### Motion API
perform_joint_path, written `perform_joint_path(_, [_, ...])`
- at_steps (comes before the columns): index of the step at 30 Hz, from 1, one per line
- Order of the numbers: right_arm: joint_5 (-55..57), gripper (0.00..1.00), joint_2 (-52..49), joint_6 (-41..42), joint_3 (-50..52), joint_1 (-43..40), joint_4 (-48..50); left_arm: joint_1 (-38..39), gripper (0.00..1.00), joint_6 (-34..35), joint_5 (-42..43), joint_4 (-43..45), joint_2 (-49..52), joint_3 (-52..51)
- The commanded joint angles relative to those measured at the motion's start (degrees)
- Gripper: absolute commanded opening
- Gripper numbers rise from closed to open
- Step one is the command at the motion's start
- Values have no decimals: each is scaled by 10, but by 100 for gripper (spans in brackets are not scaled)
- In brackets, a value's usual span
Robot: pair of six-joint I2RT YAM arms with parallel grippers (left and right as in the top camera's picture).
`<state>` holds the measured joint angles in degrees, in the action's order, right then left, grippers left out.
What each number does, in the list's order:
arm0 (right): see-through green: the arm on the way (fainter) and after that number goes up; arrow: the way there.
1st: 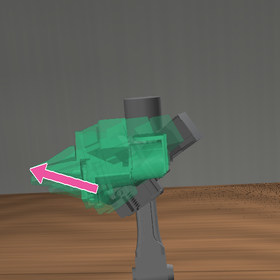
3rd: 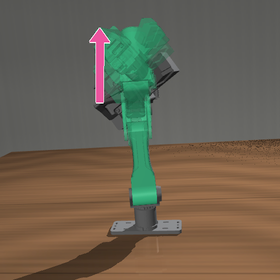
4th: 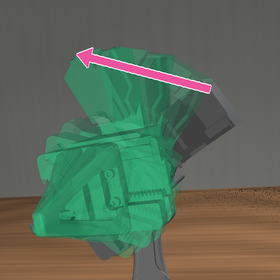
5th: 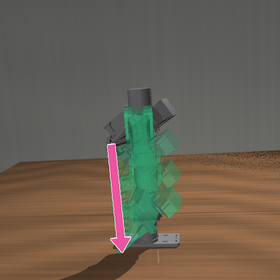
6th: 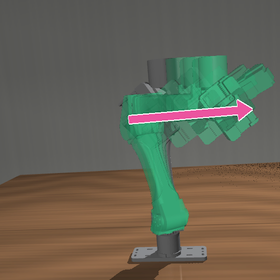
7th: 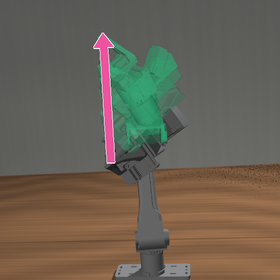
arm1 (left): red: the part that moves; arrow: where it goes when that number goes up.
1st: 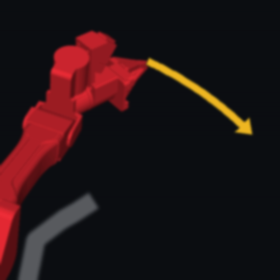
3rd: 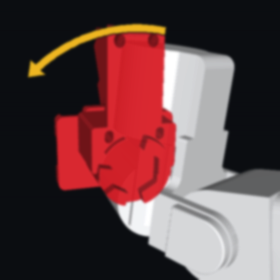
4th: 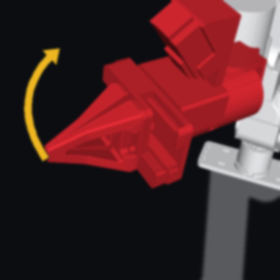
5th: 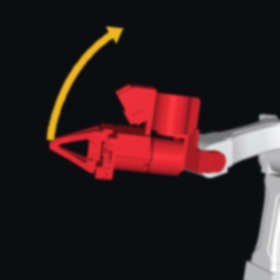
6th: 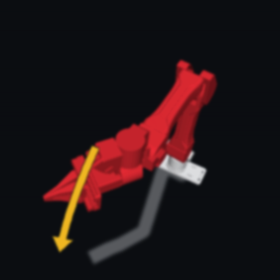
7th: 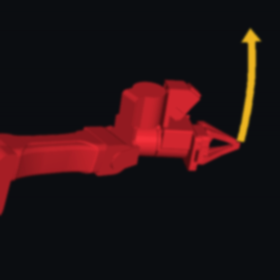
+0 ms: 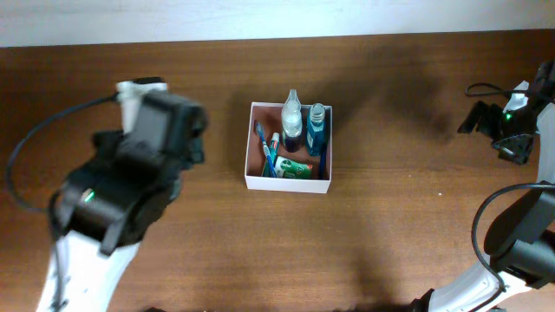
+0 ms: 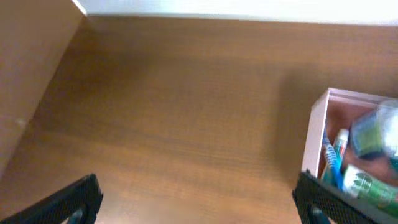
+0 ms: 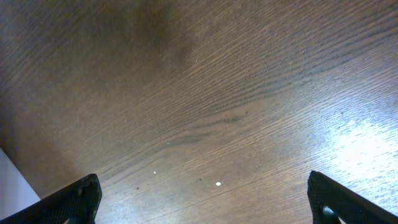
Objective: Pack container
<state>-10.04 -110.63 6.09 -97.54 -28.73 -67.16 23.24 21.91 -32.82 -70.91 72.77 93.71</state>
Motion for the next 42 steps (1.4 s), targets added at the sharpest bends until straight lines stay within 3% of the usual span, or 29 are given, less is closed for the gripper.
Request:
perform_joint_path(1, [2,99,3,4,2,3,1,-71,99,-53,77,106,-93,-103])
perform_joint_path(8, [2,99,3,4,2,2,1,-208,99,-131,264,419,-275,-396])
perform_joint_path(18, [1,99,3,4,2,3,1,-258,99,-130,324,657,-479,-687])
perform_joint_path(23, [2,99,3,4,2,2,1,-275,99,-130,331,709,-585,-796])
perform_joint_path(28, [1,99,3,4,2,2,1,-289,99,-130,336,707,-667,-858])
perform_joint_path(42, [2,98,3,4,2,2,1,-289,99,-133,319,646,-723,-924])
